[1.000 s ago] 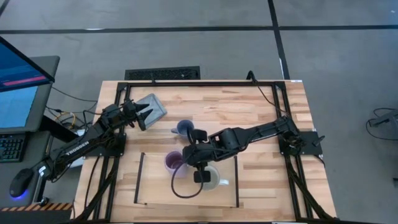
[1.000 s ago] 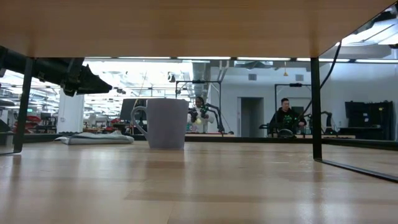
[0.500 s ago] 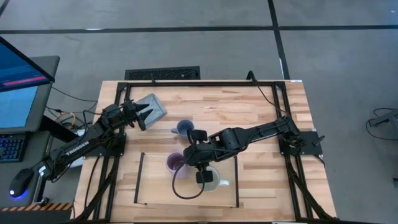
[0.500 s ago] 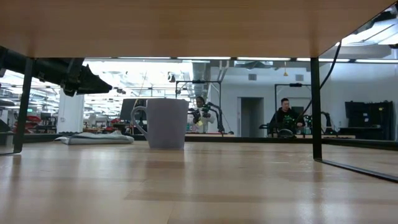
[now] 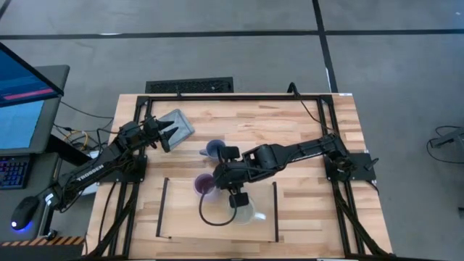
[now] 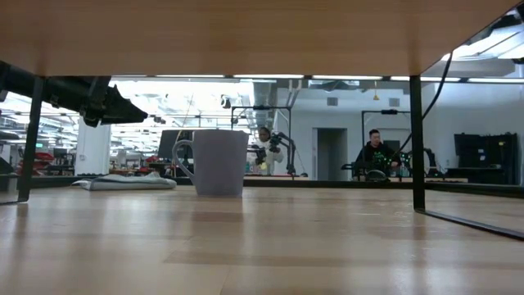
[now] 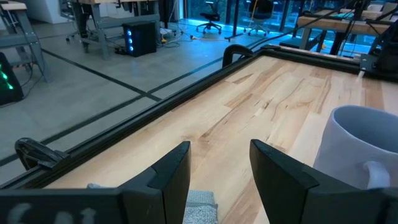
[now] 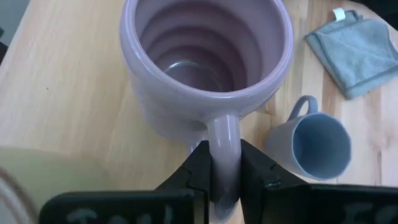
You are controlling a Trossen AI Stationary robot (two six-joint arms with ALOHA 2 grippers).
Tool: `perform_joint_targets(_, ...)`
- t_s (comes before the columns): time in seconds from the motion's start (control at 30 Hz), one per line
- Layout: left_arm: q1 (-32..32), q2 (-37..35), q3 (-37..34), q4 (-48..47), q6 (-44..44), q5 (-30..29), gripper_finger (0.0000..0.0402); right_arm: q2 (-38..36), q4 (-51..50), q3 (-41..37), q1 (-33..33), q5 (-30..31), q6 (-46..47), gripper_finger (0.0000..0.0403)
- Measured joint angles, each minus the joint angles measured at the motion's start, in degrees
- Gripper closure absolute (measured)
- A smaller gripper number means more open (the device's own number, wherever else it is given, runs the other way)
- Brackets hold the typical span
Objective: Stack small to large cups/mugs on shelf
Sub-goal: Put the purple mug on the shelf
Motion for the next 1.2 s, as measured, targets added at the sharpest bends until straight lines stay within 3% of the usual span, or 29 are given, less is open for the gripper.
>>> perform_joint_targets(1.2, -0.01, 0.0, 0.0, 0.0, 0.0, -0.04, 0.0246, 0.09, 0.8, 2.73, 2.96, -3.24, 1.66, 0.0341)
